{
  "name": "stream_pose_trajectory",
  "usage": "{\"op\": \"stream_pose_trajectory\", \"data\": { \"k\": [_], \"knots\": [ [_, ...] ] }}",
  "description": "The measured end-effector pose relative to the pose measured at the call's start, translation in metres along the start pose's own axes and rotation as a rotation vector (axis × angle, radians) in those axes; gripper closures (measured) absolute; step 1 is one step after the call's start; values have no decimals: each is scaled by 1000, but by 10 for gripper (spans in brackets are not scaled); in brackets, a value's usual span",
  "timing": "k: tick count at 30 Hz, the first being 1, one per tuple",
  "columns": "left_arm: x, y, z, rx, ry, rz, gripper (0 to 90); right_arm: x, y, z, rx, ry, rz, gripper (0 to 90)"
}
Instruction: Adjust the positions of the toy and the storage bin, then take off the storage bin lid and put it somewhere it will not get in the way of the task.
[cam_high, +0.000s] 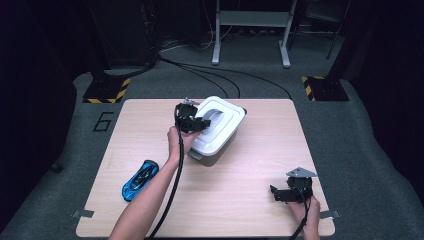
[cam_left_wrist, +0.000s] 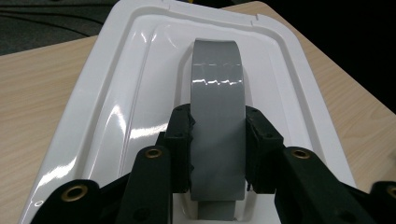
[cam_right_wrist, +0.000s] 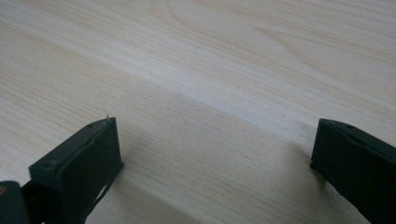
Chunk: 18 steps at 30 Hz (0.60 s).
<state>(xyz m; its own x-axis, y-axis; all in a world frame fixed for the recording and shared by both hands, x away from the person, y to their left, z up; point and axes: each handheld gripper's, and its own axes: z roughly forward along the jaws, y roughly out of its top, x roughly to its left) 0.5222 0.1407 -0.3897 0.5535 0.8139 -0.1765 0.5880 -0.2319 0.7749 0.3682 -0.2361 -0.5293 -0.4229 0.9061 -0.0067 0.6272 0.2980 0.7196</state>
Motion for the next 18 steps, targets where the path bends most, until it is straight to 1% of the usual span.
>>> {"op": "stream_pose_trajectory", "data": {
  "k": [7,11,12,14,15,16,17,18],
  "knots": [
    [-1,0,-1,-18,14,11,670,0,0,0,0,0,0,5],
    [-3,-1,-1,-17,25,22,669,0,0,0,-1,-1,0,5],
    [-3,-2,0,-9,25,29,669,0,0,0,-1,-1,0,5],
    [-3,-2,0,-17,29,24,667,0,0,0,0,1,5,5],
    [-4,-2,0,-11,44,47,654,0,0,0,0,-1,1,5],
    [-4,-2,0,-11,44,47,603,0,0,0,0,-1,1,5],
    [-4,0,0,4,56,70,603,0,0,0,0,-1,2,5],
    [-5,0,1,-1,67,68,558,0,0,0,0,-1,4,5]
  ]
}}
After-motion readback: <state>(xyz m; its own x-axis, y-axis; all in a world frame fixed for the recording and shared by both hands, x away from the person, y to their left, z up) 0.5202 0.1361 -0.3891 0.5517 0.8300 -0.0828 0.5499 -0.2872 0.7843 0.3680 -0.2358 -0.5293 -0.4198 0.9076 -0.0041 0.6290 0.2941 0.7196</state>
